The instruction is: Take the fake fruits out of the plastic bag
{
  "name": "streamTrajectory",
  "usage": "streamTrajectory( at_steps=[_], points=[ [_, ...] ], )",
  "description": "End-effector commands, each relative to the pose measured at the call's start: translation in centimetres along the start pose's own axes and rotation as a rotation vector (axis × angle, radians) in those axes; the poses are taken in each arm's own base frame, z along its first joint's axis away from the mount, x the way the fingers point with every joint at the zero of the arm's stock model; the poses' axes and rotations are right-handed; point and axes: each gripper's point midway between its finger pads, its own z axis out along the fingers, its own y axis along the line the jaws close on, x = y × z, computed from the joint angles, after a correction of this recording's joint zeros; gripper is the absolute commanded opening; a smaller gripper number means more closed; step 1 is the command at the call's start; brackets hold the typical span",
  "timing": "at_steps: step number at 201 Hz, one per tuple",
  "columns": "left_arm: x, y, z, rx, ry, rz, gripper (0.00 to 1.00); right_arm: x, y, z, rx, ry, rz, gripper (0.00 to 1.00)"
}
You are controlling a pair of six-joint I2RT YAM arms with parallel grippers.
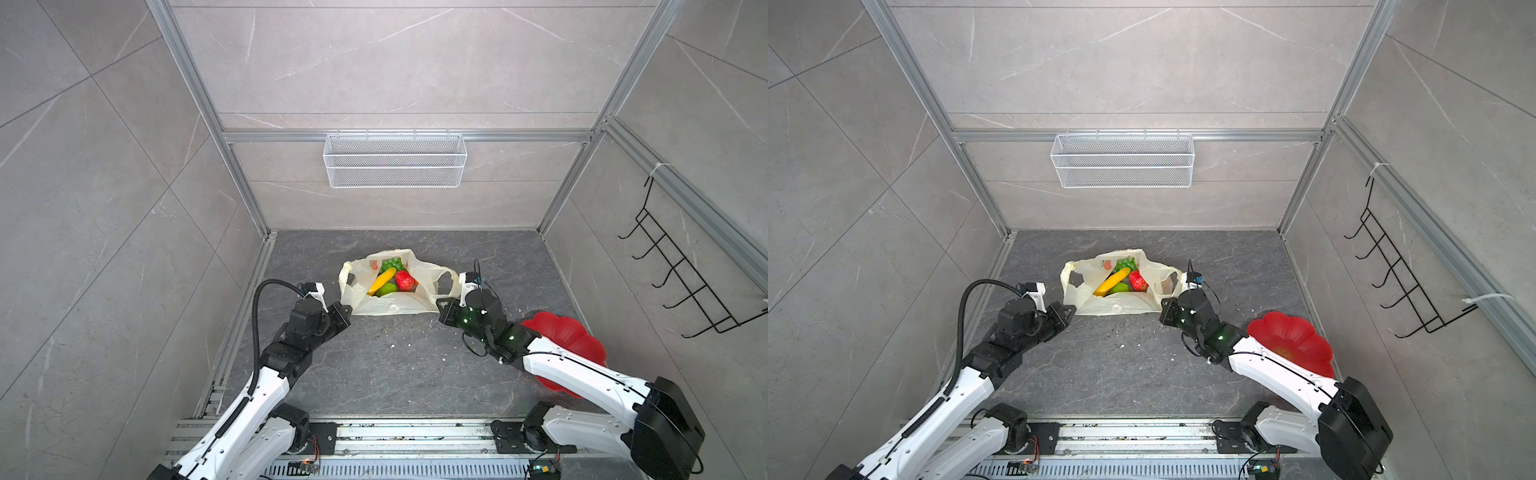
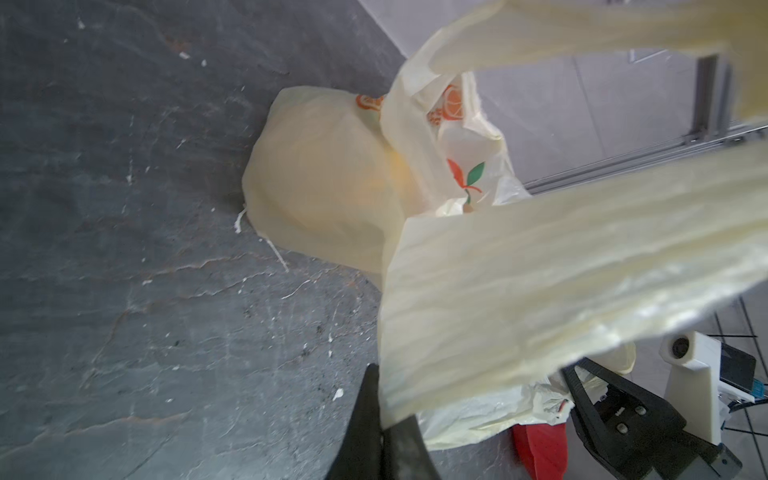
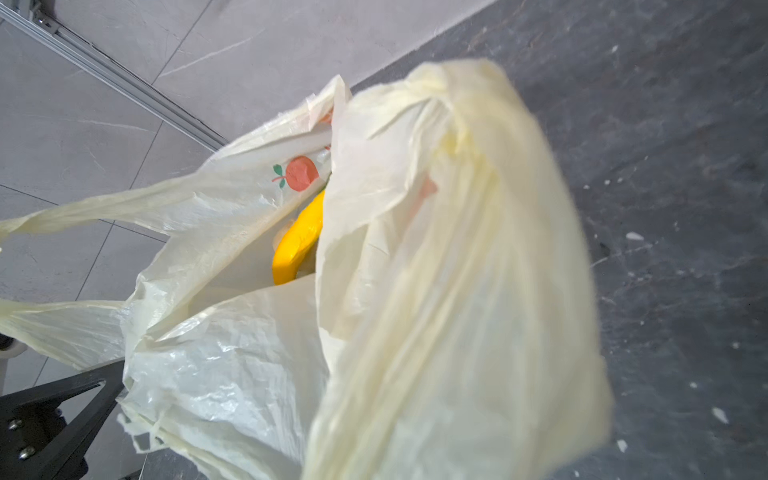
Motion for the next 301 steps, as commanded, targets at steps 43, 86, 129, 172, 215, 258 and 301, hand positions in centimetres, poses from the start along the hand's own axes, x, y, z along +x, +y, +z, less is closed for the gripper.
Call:
streamTrajectory(
  at_steps=[43,86,129,172,215,258,301],
  points=[
    [-1.7,1.8,-3.8,-0.225,0.049,0.111,0.36,2.1,-0.1,2.8,-0.066,0.017,0.012,0.08],
    [-3.3,-0.3,-10.6,-0.257,-0.004,0.182,0.49,3.2,1.0,3.4,-0.052,0.037,-0.065,0.09],
    [-3.6,-5.4,-13.4,-0.187,-0.010,0.254,0.43,4.2,0.7,4.4,-0.033,0.044,-0.088,0.08],
    [-1.9,-11.5,-8.3,-0.125,0.060,0.393,0.47,5.0,0.8,4.6,-0.031,0.049,-0.102,0.08],
    [-0.7,-14.1,-1.1,-0.212,0.108,0.491,0.54,5.3,0.8,4.4,-0.030,0.048,-0.108,0.08],
    [-3.4,-7.9,2.4,-0.449,0.020,0.419,0.59,6.2,0.8,4.3,-0.034,0.055,-0.121,0.08],
    [-3.2,-3.4,5.2,-0.467,0.090,0.281,0.62,8.0,0.6,4.7,-0.025,0.085,-0.162,0.08]
  ],
)
